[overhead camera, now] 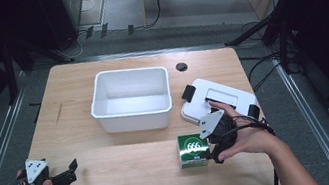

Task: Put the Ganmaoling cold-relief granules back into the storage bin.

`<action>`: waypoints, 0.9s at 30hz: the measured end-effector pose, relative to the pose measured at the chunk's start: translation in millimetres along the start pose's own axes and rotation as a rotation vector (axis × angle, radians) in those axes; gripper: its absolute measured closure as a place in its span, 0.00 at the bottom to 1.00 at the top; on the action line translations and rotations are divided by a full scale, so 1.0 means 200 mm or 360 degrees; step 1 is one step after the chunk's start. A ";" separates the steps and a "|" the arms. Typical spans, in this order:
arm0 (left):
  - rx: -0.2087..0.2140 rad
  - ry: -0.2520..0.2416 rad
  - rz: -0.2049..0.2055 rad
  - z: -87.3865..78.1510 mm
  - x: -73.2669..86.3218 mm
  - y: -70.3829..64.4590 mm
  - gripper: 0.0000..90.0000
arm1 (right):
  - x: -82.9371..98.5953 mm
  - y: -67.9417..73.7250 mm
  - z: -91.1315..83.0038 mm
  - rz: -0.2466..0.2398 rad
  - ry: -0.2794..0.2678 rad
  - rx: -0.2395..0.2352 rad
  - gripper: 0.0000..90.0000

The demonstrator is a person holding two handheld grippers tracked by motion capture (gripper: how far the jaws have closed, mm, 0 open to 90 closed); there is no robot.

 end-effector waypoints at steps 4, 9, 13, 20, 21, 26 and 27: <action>-0.0001 0.0000 0.0002 0.00 0.00 0.00 0.00 | 0.00 0.01 0.01 0.0008 -0.0019 -0.0021 0.00; -0.0001 0.0000 0.0002 0.00 0.00 0.00 0.00 | 0.00 0.02 0.01 0.0005 -0.0020 -0.0027 0.00; 0.0000 0.0001 0.0001 0.00 0.00 0.00 0.00 | 0.00 0.04 0.03 -0.0002 0.0003 -0.0051 0.00; 0.0002 0.0000 0.0001 0.00 0.00 0.00 0.00 | 0.01 0.05 0.06 0.0004 0.0015 -0.0069 0.00; 0.0002 0.0000 0.0000 0.00 0.00 0.00 0.00 | 0.01 0.05 0.07 -0.0001 0.0023 -0.0071 0.00; 0.0001 0.0000 0.0004 0.00 0.00 0.00 0.00 | 0.03 0.06 0.10 -0.0007 0.0063 -0.0091 0.00; 0.0000 0.0000 0.0005 0.00 0.00 0.00 0.00 | 0.03 0.06 0.11 -0.0010 0.0067 -0.0098 0.00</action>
Point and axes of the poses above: each handheld gripper's, and its own axes: z roughly forward along the jaws, x roughly out of its underside, y roughly to its left, the point moved 6 cm from there along z, roughly forward along the jaws, and after that the axes turned 2 degrees about -y, right-handed, at the moved point
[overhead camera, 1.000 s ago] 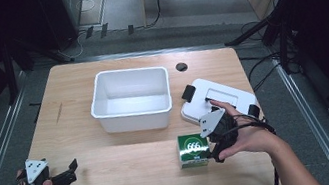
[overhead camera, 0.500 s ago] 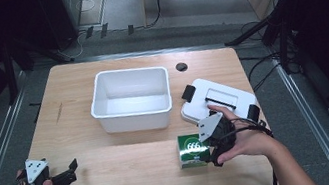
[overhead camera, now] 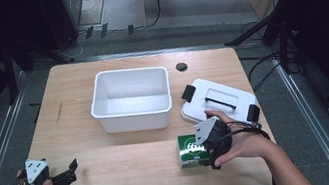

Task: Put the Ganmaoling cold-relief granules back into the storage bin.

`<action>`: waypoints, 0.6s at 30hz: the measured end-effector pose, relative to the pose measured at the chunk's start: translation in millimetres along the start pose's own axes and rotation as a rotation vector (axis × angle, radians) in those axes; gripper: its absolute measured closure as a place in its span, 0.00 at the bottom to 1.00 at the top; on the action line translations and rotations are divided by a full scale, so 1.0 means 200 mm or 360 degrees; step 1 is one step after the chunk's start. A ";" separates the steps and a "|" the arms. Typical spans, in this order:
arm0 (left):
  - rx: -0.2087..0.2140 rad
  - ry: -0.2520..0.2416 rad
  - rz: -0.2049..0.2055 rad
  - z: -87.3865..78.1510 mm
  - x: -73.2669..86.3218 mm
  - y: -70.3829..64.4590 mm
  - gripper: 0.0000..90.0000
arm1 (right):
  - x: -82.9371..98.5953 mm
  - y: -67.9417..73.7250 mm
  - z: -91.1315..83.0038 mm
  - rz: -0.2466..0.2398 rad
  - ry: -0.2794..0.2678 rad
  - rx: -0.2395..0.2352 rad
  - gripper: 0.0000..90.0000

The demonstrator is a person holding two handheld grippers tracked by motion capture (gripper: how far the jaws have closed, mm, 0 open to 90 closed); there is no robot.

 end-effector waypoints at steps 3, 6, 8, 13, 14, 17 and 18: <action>0.0000 0.0000 -0.0002 0.00 0.00 0.00 0.00 | 0.00 0.00 0.02 0.0000 0.0008 -0.0003 0.00; -0.0001 -0.0001 -0.0001 0.00 0.00 0.00 0.00 | 0.01 0.00 0.03 0.0016 0.0029 -0.0018 0.00; -0.0001 0.0000 -0.0001 0.00 0.00 0.00 0.00 | 0.01 0.00 0.04 0.0009 0.0033 -0.0022 0.00; 0.0002 0.0000 -0.0001 0.00 0.00 0.00 0.00 | 0.01 0.00 0.06 -0.0010 0.0062 -0.0022 0.03; 0.0002 -0.0001 -0.0002 0.00 0.00 0.00 0.00 | 0.01 0.01 0.06 0.0002 0.0066 -0.0023 0.04; 0.0001 -0.0001 -0.0004 0.00 0.00 0.00 0.00 | 0.00 0.00 0.08 -0.0018 0.0065 -0.0028 0.05; -0.0001 -0.0001 -0.0004 0.00 0.00 0.00 0.00 | 0.00 0.00 0.08 -0.0014 0.0070 -0.0028 0.06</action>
Point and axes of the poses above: each handheld gripper's, and its own axes: z roughly forward along the jaws, x roughly out of its underside, y roughly to its left, the point moved 6 cm from there along z, roughly forward along the jaws, and after that the axes turned 2 degrees about -y, right-handed, at the moved point
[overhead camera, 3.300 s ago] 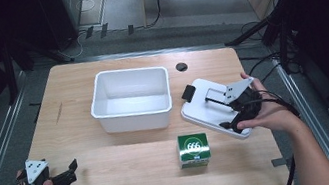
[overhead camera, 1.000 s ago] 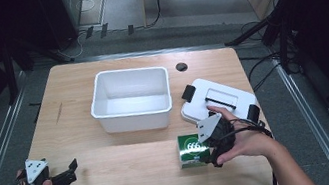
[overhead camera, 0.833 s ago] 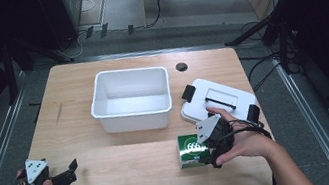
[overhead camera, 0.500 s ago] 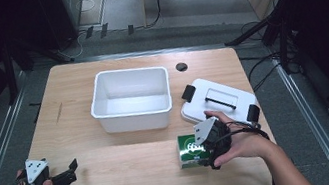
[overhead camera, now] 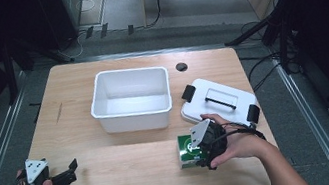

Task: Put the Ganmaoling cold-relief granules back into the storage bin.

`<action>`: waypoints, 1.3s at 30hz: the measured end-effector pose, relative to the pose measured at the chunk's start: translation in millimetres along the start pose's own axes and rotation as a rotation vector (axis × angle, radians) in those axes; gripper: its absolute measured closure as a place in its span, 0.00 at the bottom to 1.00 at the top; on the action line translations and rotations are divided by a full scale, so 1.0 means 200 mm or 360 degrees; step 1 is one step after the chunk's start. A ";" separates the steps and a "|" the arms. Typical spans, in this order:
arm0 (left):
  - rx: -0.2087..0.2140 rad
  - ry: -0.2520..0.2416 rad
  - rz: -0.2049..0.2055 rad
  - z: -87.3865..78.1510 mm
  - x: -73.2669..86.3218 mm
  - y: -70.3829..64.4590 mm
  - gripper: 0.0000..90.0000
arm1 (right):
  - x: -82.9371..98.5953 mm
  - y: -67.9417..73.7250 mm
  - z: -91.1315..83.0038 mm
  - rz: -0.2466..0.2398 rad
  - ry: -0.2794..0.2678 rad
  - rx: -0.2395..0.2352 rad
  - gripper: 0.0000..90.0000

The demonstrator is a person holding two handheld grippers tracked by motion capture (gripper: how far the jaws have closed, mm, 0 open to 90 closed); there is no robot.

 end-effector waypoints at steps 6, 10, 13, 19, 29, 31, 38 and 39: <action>0.0001 0.0001 0.0003 0.00 0.00 0.00 0.00 | 0.00 0.00 0.02 -0.0027 0.0028 0.0001 0.10; 0.0002 0.0001 0.0003 0.00 0.00 0.00 0.00 | 0.00 0.00 0.03 -0.0021 0.0036 -0.0010 0.11; 0.0003 0.0002 0.0006 0.00 0.00 0.00 0.00 | 0.00 0.00 0.03 -0.0025 0.0037 -0.0008 0.11; 0.0003 0.0003 0.0006 0.00 0.00 0.00 0.00 | -0.01 0.00 0.01 0.0004 0.0016 -0.0055 0.17; -0.0002 0.0007 0.0005 0.00 0.00 0.00 0.00 | -0.02 0.00 0.00 -0.0038 0.0013 -0.0070 0.19; 0.0000 0.0006 0.0006 0.00 0.00 0.00 0.00 | -0.02 0.00 0.00 -0.0039 0.0013 -0.0070 0.19; 0.0000 0.0009 0.0004 0.00 0.00 0.00 0.00 | -0.02 0.00 -0.03 -0.0052 0.0025 -0.0071 0.19; -0.0001 0.0011 0.0005 0.00 0.00 0.00 0.00 | -0.02 0.00 -0.03 -0.0044 0.0021 -0.0070 0.19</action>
Point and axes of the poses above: each handheld gripper's, and its own axes: z roughly forward along the jaws, x roughly out of its underside, y roughly to its left, the point moved 6 cm from there along z, roughly forward along the jaws, and after that the axes turned 2 degrees about -y, right-handed, at the moved point
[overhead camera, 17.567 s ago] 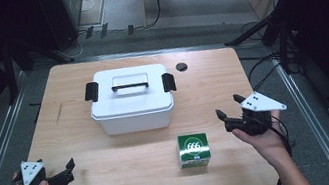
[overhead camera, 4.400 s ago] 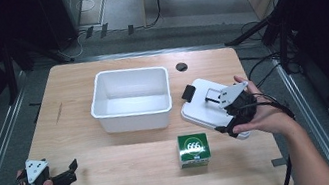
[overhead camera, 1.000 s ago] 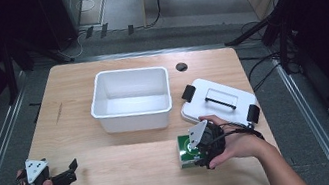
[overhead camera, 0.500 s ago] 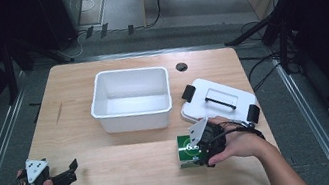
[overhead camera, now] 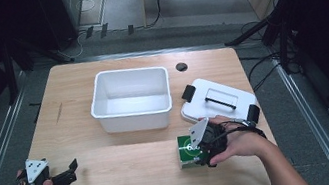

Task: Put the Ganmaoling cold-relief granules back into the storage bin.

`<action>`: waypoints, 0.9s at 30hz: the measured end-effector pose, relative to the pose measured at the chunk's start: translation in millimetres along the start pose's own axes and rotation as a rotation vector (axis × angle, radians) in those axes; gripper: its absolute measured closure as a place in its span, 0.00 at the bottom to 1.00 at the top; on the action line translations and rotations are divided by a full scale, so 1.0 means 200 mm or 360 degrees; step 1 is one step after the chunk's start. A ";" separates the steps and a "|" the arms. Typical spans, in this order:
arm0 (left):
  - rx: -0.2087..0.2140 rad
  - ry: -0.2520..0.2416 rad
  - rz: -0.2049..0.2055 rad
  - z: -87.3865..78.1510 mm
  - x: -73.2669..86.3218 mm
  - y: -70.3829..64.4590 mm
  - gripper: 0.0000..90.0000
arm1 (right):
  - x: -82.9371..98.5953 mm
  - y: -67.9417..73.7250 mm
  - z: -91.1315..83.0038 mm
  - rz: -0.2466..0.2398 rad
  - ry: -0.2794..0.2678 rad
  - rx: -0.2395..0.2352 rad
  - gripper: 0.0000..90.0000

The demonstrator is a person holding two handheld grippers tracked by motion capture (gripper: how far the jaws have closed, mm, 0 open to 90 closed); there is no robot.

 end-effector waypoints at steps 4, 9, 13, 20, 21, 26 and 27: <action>-0.0001 0.0000 0.0000 0.00 0.00 0.00 0.00 | 0.00 -0.01 -0.03 -0.0005 -0.0004 0.0008 0.19; -0.0002 -0.0001 0.0001 0.00 0.00 0.00 0.00 | -0.01 -0.02 -0.06 -0.0013 0.0000 0.0018 0.19; -0.0001 0.0004 0.0006 0.00 0.00 0.00 0.00 | -0.02 -0.03 -0.08 -0.0011 -0.0003 0.0016 0.19; 0.0000 0.0004 0.0007 0.00 0.00 0.00 0.00 | -0.02 -0.05 -0.12 0.0003 -0.0016 0.0029 0.19; 0.0000 0.0004 0.0008 0.00 0.00 0.00 0.00 | -0.02 -0.05 -0.13 0.0003 -0.0017 0.0027 0.19; 0.0000 0.0005 0.0007 0.00 0.00 0.00 0.00 | -0.03 -0.06 -0.15 0.0008 -0.0015 0.0023 0.19; 0.0001 0.0004 0.0008 0.00 0.00 0.00 0.00 | -0.03 -0.06 -0.16 0.0007 -0.0015 0.0026 0.19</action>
Point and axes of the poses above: each handheld gripper's, and its own axes: z roughly forward along the jaws, x roughly out of its underside, y roughly to its left, the point moved 6 cm from there along z, roughly forward along the jaws, and after that the axes turned 2 degrees about -y, right-handed, at the moved point
